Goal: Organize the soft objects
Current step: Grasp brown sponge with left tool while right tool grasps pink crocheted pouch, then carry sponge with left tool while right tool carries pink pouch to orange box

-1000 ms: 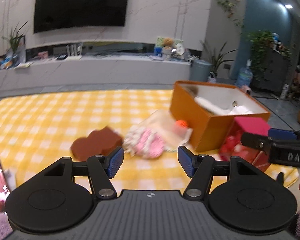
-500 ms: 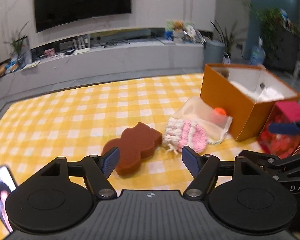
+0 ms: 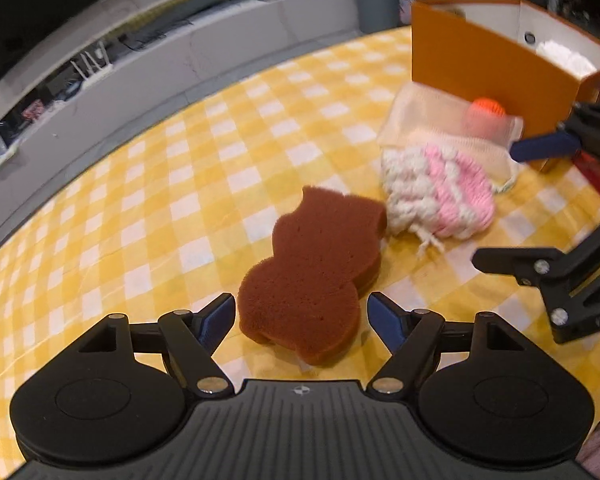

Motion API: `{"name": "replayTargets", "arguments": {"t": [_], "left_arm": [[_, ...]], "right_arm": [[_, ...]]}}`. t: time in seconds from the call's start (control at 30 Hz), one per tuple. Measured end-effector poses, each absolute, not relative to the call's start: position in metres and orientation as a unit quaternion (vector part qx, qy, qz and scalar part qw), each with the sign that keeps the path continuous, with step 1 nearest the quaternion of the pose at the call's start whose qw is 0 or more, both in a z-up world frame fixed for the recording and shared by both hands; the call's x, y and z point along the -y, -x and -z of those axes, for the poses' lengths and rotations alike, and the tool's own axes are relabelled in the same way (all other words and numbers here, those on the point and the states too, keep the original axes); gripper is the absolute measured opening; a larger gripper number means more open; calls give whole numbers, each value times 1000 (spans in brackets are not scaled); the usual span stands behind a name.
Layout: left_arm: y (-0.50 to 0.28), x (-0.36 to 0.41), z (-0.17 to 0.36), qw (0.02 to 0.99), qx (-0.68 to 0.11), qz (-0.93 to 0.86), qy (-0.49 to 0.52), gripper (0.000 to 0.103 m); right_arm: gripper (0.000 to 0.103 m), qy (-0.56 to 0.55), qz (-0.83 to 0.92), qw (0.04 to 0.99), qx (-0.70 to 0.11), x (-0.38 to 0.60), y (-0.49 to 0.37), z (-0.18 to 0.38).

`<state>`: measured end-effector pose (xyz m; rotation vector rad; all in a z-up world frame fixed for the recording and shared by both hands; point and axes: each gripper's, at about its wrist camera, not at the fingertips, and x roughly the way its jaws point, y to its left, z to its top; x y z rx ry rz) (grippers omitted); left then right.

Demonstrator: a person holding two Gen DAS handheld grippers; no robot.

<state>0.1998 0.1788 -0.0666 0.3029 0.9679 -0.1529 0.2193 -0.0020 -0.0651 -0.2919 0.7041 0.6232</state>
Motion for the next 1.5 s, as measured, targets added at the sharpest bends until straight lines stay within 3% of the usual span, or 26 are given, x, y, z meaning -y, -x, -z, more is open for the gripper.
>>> {"name": "replayTargets", "arguments": {"t": [0.3, 0.4, 0.43, 0.7, 0.8, 1.0, 1.1, 1.5], "left_arm": [[-216, -185, 83, 870, -464, 82, -146, 94], [-220, -188, 86, 872, -464, 69, -143, 94], [-220, -190, 87, 873, -463, 64, -139, 94], [-214, -191, 77, 894, -426, 36, -134, 59], [-211, -188, 71, 899, -412, 33, -142, 55], [-205, -183, 54, 906, -409, 22, -108, 53], [-200, -178, 43, 907, -411, 12, -89, 53], [-163, -145, -2, 915, -399, -4, -59, 53]], "right_arm": [[93, 156, -293, 876, -350, -6, -254, 91], [88, 147, -296, 878, -346, -7, -254, 94], [82, 147, -298, 878, -344, -8, -253, 94], [70, 161, -296, 879, -338, -12, -248, 94], [62, 166, -297, 877, -341, -12, -249, 95], [31, 212, -310, 872, -314, -20, -239, 84], [24, 208, -310, 872, -316, -21, -237, 77], [23, 154, -298, 897, -287, 14, -192, 29]]}}
